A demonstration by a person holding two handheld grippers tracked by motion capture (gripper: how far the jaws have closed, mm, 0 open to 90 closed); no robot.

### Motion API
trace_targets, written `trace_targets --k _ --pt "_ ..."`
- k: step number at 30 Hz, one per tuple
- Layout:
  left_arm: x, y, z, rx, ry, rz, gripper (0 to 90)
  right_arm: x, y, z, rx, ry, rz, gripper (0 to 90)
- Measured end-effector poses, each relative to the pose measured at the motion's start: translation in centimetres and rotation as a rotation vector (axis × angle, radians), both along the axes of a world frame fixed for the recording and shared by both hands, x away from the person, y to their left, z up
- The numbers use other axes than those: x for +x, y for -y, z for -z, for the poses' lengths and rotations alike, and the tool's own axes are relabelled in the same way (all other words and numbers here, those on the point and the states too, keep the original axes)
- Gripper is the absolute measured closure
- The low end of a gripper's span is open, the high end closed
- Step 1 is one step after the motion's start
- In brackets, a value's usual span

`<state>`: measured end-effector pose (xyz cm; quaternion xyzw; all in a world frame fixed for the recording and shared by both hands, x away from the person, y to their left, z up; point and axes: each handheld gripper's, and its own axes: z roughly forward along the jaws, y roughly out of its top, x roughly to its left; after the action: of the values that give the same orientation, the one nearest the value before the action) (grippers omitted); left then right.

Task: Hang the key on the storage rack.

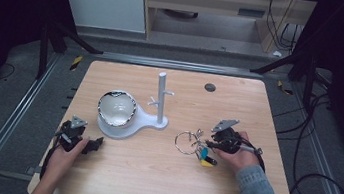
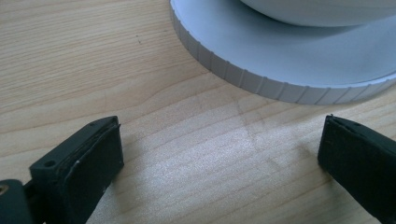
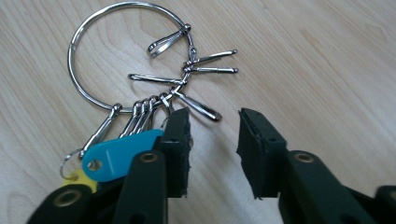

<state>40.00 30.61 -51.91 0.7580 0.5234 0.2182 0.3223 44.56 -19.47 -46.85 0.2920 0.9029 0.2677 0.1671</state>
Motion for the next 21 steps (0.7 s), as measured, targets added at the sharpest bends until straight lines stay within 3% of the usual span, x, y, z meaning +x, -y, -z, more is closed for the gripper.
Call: trace_targets --k 4,11,16,18,21 --pt "0.0 0.0 0.0 0.000 0.000 0.002 0.0 1.3 -1.4 -0.3 -0.084 -0.022 -0.092 68.6" --pt "0.0 0.0 0.0 0.001 0.001 0.006 0.0 2.5 -3.0 0.0 -0.178 -0.081 -0.171 72.8" --pt "-0.1 -0.1 0.0 0.002 0.001 0.007 0.0 2.7 -3.2 0.2 -0.194 -0.112 -0.178 81.8" --pt "-0.1 -0.1 0.0 0.002 0.001 0.007 0.0 2.7 -3.0 0.1 -0.198 -0.128 -0.166 87.2" --pt "-0.1 -0.1 0.0 0.002 0.001 0.007 0.0 2.4 -2.4 -0.1 -0.186 -0.156 -0.122 88.2"
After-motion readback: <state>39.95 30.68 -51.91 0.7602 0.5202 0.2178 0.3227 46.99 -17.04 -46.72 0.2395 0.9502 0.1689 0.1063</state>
